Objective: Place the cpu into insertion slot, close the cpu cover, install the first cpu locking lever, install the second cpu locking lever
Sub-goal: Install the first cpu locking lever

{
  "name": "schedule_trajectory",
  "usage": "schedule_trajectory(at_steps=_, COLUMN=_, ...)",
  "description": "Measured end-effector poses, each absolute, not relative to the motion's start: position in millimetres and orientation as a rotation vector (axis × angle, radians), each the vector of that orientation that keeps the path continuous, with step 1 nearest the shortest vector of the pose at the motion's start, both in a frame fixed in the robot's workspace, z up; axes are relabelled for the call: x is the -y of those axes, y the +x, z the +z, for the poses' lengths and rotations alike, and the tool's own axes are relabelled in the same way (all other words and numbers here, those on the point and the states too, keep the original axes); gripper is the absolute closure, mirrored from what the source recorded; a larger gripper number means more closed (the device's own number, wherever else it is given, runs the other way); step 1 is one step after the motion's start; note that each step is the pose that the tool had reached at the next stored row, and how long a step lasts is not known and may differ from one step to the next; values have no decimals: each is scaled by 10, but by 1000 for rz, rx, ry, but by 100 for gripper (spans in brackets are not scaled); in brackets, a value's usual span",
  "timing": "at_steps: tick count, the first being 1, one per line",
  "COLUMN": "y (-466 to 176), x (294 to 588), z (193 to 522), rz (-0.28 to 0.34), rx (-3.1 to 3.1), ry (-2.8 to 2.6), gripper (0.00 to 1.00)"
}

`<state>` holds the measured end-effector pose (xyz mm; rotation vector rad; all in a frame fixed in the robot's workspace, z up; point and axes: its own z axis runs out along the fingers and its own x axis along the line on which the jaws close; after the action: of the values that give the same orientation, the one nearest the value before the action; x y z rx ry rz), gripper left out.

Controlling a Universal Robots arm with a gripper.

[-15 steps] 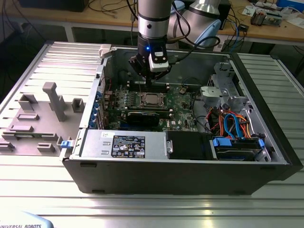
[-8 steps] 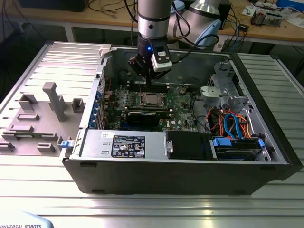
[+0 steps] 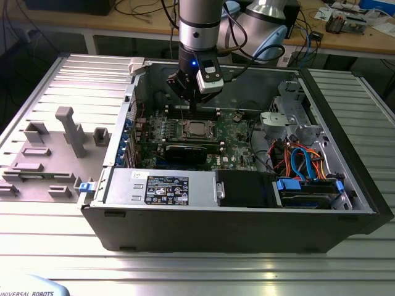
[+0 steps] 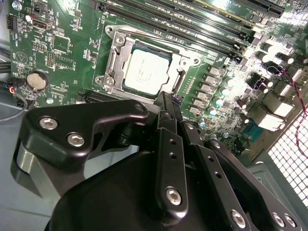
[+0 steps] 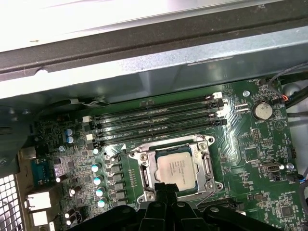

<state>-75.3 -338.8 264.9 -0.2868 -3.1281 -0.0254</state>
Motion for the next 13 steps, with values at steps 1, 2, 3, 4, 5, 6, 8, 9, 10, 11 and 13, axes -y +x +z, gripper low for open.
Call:
schedule_trajectory(at_steps=1, y=-754, x=3388, z=2648, rz=-26, rx=3129, ry=-287, gripper=89)
schedule_trajectory(at_steps=2, y=-754, x=3388, z=2648, rz=-26, rx=3130, ry=-287, gripper=89)
schedule_trajectory(at_steps=3, y=-754, x=3388, z=2648, rz=-26, rx=3131, ry=-287, gripper=89)
schedule_trajectory(at_steps=4, y=-754, x=3388, z=2647, rz=-26, rx=3133, ry=-287, gripper=89)
schedule_trajectory(at_steps=5, y=-754, x=3388, z=2646, rz=-27, rx=3134, ry=-287, gripper=89)
schedule_trajectory(at_steps=6, y=-754, x=3388, z=2646, rz=-27, rx=3137, ry=-288, gripper=89)
schedule_trajectory(at_steps=8, y=-754, x=3388, z=2645, rz=-28, rx=3142, ry=-288, gripper=89)
schedule_trajectory(at_steps=9, y=-753, x=3388, z=2645, rz=-28, rx=3143, ry=-288, gripper=89)
schedule_trajectory(at_steps=10, y=-753, x=3388, z=2644, rz=-28, rx=3143, ry=-288, gripper=89)
schedule_trajectory(at_steps=11, y=-754, x=3388, z=2644, rz=-29, rx=3143, ry=-288, gripper=89)
schedule_trajectory(at_steps=13, y=-754, x=3388, z=2644, rz=-29, rx=3143, ry=-288, gripper=89)
